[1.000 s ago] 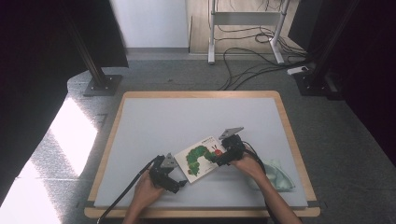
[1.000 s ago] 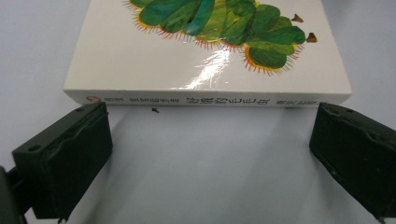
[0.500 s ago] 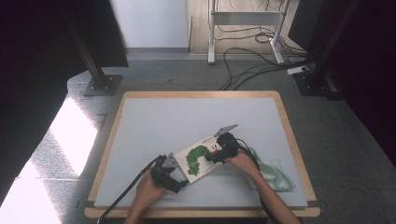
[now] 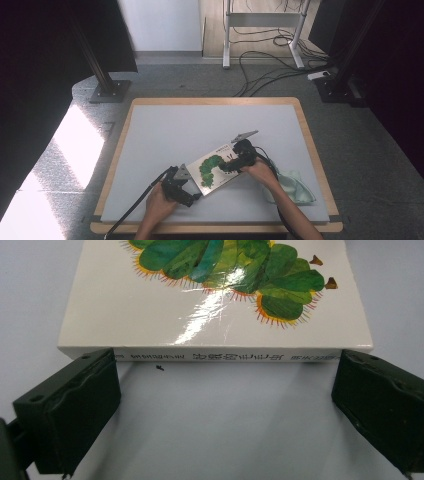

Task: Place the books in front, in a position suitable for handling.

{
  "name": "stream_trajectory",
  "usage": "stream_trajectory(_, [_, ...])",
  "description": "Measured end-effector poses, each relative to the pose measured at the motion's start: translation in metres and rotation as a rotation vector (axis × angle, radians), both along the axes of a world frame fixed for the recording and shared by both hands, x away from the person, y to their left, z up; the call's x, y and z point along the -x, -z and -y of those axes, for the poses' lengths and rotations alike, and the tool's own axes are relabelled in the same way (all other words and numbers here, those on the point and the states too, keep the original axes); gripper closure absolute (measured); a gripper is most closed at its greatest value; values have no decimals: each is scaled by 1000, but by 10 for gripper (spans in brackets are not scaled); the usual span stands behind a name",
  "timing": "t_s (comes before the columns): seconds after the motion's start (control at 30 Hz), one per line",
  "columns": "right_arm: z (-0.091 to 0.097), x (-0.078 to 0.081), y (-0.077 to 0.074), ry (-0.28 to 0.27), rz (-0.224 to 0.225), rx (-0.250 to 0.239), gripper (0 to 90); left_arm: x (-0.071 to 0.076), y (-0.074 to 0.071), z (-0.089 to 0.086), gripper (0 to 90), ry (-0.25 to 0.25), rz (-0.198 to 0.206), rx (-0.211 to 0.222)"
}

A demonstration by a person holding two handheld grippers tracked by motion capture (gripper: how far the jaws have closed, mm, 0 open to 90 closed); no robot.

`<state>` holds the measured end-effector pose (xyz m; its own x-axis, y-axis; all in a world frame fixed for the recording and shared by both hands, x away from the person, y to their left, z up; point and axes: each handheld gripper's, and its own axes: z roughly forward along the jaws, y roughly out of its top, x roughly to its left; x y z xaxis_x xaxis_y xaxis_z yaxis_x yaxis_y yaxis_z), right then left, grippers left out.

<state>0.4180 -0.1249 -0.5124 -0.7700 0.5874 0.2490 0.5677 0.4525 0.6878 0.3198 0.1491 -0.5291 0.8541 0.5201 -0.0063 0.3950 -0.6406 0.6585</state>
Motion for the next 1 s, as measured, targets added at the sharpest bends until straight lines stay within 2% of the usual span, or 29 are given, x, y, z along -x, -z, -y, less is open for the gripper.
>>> stream_trajectory(0.07, [3,2,-6,-1,2,-19,0,0,0,0,0,0,0,0])
stream_trajectory(0.37, [8,10,-13,17,-17,-56,0,0,0,0,0,2,1,-2])
stream_trajectory(0.4, [9,10,-13,9,-25,-61,33,0,0,0,0,0,-1,1])
stream_trajectory(0.47, [6,16,-12,-77,-109,-148,91,0,0,0,0,2,1,-2])
stream_trajectory(0.5, [3,19,-13,-70,-87,-117,87,0,0,0,0,2,0,-2])
stream_trajectory(0.53, [-1,23,-15,-65,-55,-65,86,0,0,0,0,2,0,-2])
stream_trajectory(0.57, [-1,23,-15,-65,-55,-65,86,0,0,0,0,2,0,-2])
stream_trajectory(0.6, [-5,25,-17,-87,-9,19,91,0,0,0,0,2,0,-2])
stream_trajectory(0.73, [-6,21,-19,-87,-9,19,106,0,0,0,0,2,0,-2])
stream_trajectory(0.8, [-5,13,-22,-83,4,41,127,0,0,0,0,1,-1,0])
stream_trajectory(0.9, [-4,8,-23,-81,5,48,138,0,0,0,0,1,-1,0])
stream_trajectory(1.0, [-3,1,-25,-106,-8,19,156,0,0,0,0,1,-1,0])
